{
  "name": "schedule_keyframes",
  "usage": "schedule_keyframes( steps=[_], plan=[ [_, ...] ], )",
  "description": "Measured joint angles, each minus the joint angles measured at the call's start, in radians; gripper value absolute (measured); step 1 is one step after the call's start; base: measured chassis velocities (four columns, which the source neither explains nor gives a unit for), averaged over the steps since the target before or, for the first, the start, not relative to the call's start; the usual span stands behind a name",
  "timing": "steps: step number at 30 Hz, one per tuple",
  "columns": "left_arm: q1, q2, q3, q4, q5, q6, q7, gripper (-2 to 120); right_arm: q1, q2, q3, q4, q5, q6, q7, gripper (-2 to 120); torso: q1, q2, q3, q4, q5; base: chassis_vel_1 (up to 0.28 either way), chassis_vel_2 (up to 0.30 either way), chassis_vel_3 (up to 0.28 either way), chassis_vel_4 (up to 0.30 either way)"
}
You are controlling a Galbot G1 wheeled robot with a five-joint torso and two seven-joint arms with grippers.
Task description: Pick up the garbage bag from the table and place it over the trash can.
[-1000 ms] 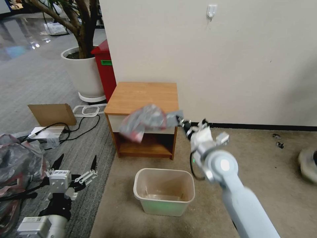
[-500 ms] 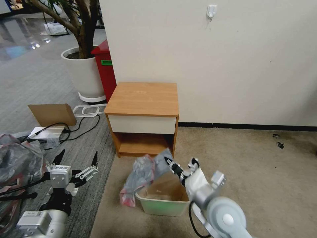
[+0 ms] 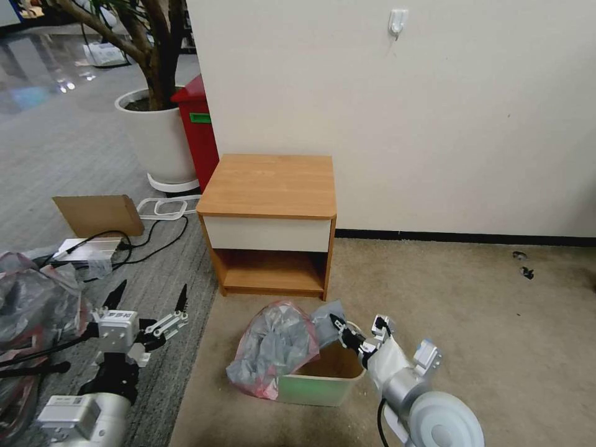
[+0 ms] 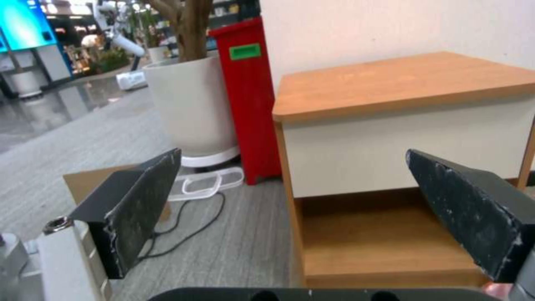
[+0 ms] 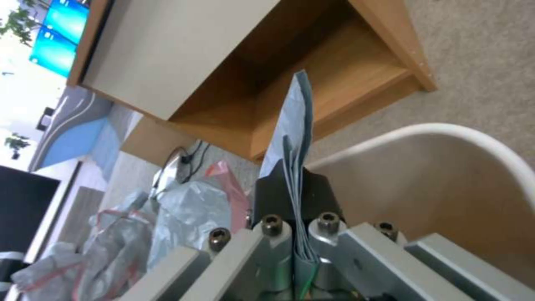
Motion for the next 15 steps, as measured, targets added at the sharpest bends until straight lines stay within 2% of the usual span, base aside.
schedule_keyframes(
  steps=[7,9,12,14,15],
  plan=[
    [-0.007,0.01,0.0,0.003,-0.008,-0.001,-0.001,100,-0.032,0.013,-0.008,0.012,-0.056,0.007,0.008,0,0.0,0.0,0.0,0.0001,0.0,0.0,0.0,0.0,0.0],
    [-0.013,0.015,0.0,0.004,-0.016,-0.001,-0.001,100,-0.05,0.013,-0.008,0.018,-0.088,0.007,0.008,9,0.0,0.0,0.0,0.0,0.0,0.0,0.0,0.0,0.0],
    [-0.018,0.019,0.0,0.005,-0.022,-0.001,-0.001,100,-0.069,0.011,-0.004,0.023,-0.109,0.009,0.007,16,0.0,0.0,0.0,0.0,0.0,0.0,0.0,0.0,0.0],
    [-0.024,0.023,0.001,0.008,-0.025,-0.001,-0.001,100,-0.091,0.011,0.005,0.033,-0.125,0.011,0.006,26,0.0,0.0,0.0,0.0,0.0,0.0,0.0,0.0,0.0],
    [-0.024,0.023,0.001,0.008,-0.025,-0.001,-0.001,100,-0.091,0.011,0.005,0.033,-0.125,0.011,0.006,26,0.0,0.0,0.0,0.0,0.0,0.0,0.0,0.0,0.0]
  ],
)
